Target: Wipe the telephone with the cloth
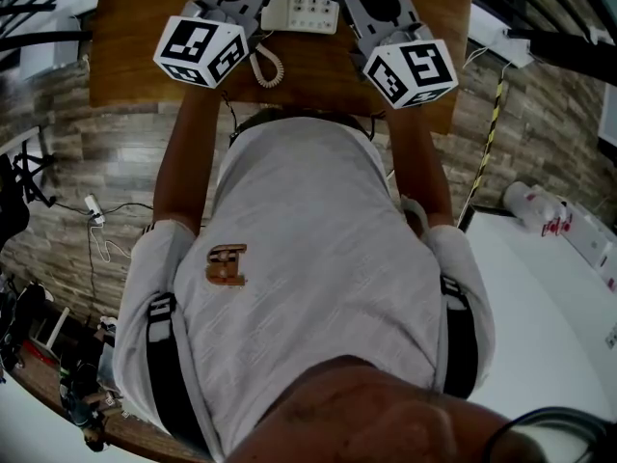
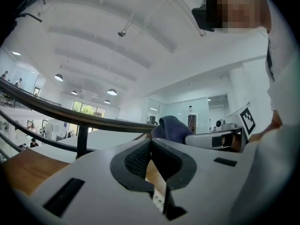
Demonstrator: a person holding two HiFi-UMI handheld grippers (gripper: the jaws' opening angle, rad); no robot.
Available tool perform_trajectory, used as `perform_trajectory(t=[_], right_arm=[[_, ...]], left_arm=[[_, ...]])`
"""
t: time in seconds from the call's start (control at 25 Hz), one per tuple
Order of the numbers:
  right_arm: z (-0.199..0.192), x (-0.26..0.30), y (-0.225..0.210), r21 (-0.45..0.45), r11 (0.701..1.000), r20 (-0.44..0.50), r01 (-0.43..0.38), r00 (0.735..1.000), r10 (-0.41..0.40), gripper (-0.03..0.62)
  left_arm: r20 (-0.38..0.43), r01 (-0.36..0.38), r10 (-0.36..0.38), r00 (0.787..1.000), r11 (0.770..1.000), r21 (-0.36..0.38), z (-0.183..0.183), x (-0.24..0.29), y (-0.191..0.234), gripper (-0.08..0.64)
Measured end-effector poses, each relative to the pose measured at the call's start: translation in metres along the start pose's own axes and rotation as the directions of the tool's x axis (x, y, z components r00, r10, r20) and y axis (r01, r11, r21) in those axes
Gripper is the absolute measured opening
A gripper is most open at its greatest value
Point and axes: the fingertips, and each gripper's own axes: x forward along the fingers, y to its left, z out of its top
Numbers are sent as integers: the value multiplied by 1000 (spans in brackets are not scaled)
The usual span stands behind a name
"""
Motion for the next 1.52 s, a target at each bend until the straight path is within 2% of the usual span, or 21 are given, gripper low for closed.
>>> perform_trajectory(t=[0.2,0.52,0.72,1.52], right_arm=[[17,-4,14,-53,997,74,-57,995,60,60],[26,-10,27,-90,990,125,-105,985,116,60],[25,-12,30,-115,987,121,-116,984,130,60],[26,-13,26,-111,987,129,-118,983,132,60]], left_arm=[[78,-14,11,997,999,48,21,-9,-6,18],[113,-29,21,993,997,68,31,-13,-13,18],[124,-28,19,992,997,75,32,-12,-16,18],[131,-31,21,991,997,77,35,-11,-20,18]])
